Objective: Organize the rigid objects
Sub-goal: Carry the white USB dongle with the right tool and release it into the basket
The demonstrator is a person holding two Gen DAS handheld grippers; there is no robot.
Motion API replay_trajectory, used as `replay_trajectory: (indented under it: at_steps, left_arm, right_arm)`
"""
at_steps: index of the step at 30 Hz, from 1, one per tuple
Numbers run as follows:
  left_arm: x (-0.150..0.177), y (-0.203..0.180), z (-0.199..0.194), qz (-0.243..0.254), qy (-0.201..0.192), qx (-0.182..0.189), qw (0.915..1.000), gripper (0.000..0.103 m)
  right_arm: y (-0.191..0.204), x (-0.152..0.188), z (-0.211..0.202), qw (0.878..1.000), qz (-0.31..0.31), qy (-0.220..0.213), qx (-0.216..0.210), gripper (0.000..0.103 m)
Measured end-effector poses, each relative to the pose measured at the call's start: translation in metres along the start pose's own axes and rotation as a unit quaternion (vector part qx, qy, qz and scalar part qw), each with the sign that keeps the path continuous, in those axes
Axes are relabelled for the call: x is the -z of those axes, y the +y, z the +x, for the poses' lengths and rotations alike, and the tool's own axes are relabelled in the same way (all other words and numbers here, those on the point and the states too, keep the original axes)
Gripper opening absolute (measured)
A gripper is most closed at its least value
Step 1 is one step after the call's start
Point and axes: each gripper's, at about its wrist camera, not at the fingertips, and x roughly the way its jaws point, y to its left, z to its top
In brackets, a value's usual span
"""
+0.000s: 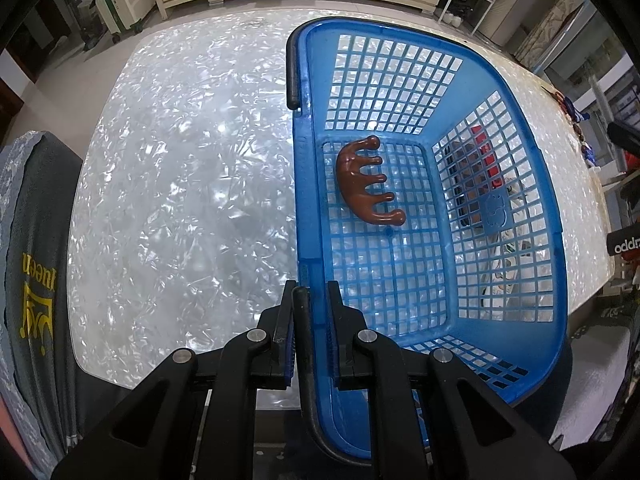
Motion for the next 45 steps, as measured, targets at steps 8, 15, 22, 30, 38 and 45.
replay_trajectory:
  at_steps: [8,15,22,30,38,45]
  left_arm:
    - [0.0,0.0,0.0,-0.001,-0.002,0.0,1.0,0.014]
    - [0.001,0.002,0.0,-0.004,-0.006,0.006,1.0,0.014]
    - [0.002,0.0,0.0,-0.001,-0.007,0.003,1.0,0.014]
    - [0.001,-0.001,-0.001,0.0,-0.007,0.002,1.0,0.014]
    - [0.002,0.0,-0.001,-0.004,-0.009,0.0,1.0,0.014]
    - [0.003,-0.001,-0.001,-0.003,-0.01,-0.004,0.9999,0.014]
  right_arm:
    - [0.063,-0.015,0.009,0.998,-0.061,0.0,-0.032,0.029]
    - [0.101,-0.015,0.042,0.994,-0.09,0.027,-0.055,0.029]
    - [0.112,-0.007,0.083,0.991,-0.107,0.065,-0.042,0.014]
    - [0.11,-0.002,0.105,0.99,-0.108,0.081,-0.041,0.013]
    - [0.113,0.0,0.107,0.992,-0.107,0.069,-0.024,0.031]
    - [0.118,-0.008,0.091,0.993,-0.103,0.04,-0.032,0.092]
